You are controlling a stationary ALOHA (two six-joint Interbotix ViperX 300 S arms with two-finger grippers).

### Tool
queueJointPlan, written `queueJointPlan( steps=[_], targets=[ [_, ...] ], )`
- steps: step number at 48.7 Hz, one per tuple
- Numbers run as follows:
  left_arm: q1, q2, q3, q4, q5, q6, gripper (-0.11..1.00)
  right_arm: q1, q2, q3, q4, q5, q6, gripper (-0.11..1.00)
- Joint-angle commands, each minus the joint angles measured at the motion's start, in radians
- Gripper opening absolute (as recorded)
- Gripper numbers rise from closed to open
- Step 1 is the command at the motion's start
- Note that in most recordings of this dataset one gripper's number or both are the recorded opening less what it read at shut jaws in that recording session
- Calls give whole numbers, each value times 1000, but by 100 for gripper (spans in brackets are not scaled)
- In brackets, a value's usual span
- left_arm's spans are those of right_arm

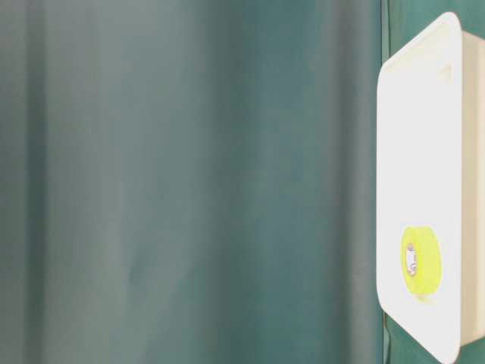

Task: Put the tape into the white case with the right arm.
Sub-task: 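Move the right gripper down into the blue tape roll's core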

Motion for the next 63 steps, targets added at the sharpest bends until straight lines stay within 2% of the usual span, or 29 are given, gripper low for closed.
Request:
queueJointPlan(
  steps=[1,16,29,63],
  targets=[
    [5,6,-14,-2,-6,-2,1,41,31,-55,2,-8,3,60],
    [5,6,-14,0,-6,-2,1,153,176,-189,2,-3,3,61],
    [5,6,-14,-2,-8,-2,1,209,293,-291,2,-3,3,61],
    [5,6,-14,0,-8,-2,1,199,437,-344,2,14,3,61]
  ],
)
